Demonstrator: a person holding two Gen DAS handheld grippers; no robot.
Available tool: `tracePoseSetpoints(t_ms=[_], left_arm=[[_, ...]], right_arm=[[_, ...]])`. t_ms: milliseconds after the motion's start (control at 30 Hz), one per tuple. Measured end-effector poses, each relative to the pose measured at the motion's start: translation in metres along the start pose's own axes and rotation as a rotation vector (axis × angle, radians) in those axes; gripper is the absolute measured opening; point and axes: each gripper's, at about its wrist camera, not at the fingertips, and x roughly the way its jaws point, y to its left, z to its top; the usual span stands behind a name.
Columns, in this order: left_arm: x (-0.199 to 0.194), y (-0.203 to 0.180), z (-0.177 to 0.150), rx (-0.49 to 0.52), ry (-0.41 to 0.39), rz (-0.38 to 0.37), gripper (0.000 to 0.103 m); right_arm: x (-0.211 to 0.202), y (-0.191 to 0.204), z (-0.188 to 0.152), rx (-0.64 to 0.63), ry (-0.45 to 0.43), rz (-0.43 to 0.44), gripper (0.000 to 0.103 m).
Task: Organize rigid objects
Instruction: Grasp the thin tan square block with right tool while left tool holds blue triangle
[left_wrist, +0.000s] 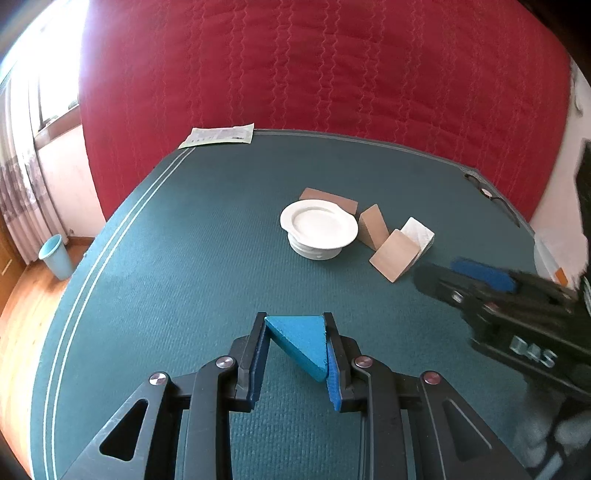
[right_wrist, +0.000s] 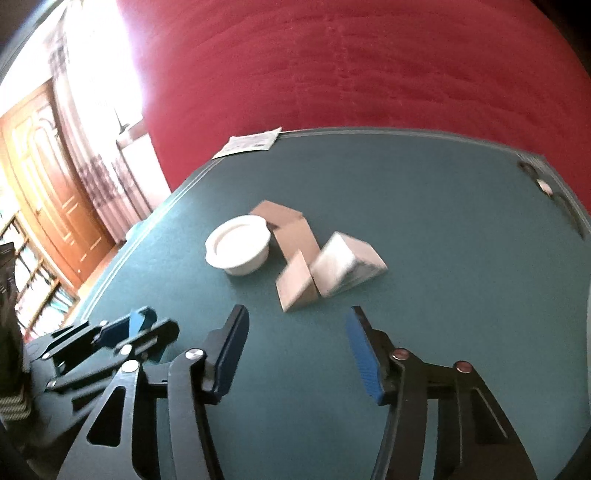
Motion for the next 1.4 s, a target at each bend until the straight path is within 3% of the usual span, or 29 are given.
tracePoseSetpoints(t_ms=[233,600,1100,1400], left_arm=[[0.003,-0.001,-0.002,0.002,0.014,-0.012,0.029],[0.007,0.0,-0.005,-0.003,0.032,-0.011,0.029],[0.005,0.0,-0.006,-0.013,0.034,-0.01,0.029],[0.005,-0.002,-0.006,-0.014,0.033,-0.012,0.029]], right_arm=[[0.024,0.013,0.014,-0.111,-0.022,-0.016,0.045],[0.05,0.004,0.021,-0.096,0.069,0.028,0.027],[0.029,0.014,0.0,-0.105,0.098,0.043,0.024],[0.017,0.014,-0.016,-0.168,0.078,-0.016,0.024]])
